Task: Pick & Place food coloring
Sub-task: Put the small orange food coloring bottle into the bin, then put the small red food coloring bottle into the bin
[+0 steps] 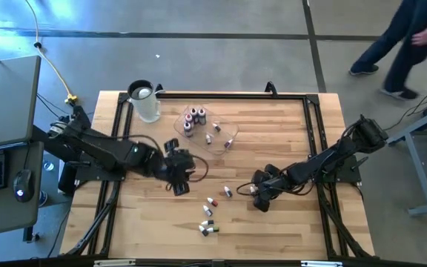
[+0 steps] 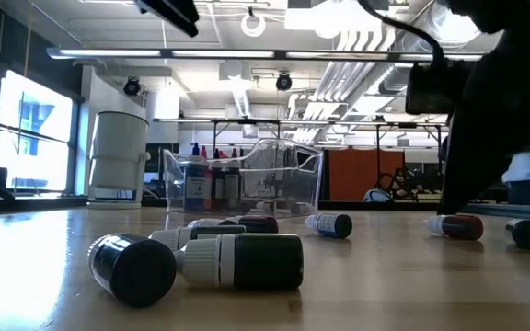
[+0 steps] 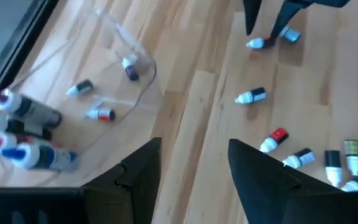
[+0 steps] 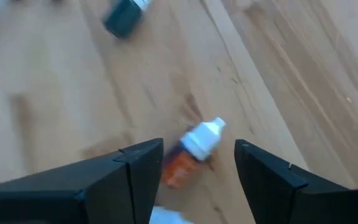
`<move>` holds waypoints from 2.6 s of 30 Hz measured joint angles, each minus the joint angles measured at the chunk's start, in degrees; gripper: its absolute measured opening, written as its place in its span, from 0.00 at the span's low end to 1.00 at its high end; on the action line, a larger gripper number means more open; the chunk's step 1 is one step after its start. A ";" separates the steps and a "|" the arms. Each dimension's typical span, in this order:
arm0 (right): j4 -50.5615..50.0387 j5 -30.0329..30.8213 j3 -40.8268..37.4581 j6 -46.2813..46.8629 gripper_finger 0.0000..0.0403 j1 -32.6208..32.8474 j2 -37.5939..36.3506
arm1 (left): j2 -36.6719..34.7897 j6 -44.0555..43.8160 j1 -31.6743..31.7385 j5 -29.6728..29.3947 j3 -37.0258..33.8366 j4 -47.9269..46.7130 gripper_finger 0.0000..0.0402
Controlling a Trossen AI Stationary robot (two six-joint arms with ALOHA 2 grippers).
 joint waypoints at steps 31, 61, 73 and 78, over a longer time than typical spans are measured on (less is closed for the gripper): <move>14.85 13.33 6.72 -22.85 0.17 -2.83 7.78 | -0.07 -19.58 -11.48 -15.61 -8.41 1.38 0.45; -12.01 -7.96 44.10 -49.95 0.18 -38.68 25.98 | 2.51 -17.28 -11.46 -13.11 -8.32 2.35 0.45; -16.69 -11.76 47.23 -53.45 0.35 -40.29 26.72 | 2.51 -18.35 -11.46 -11.95 -8.32 2.73 0.45; -16.97 -11.77 47.21 -51.54 0.41 -39.80 25.24 | 2.51 -18.40 -11.46 -11.30 -8.32 3.74 0.45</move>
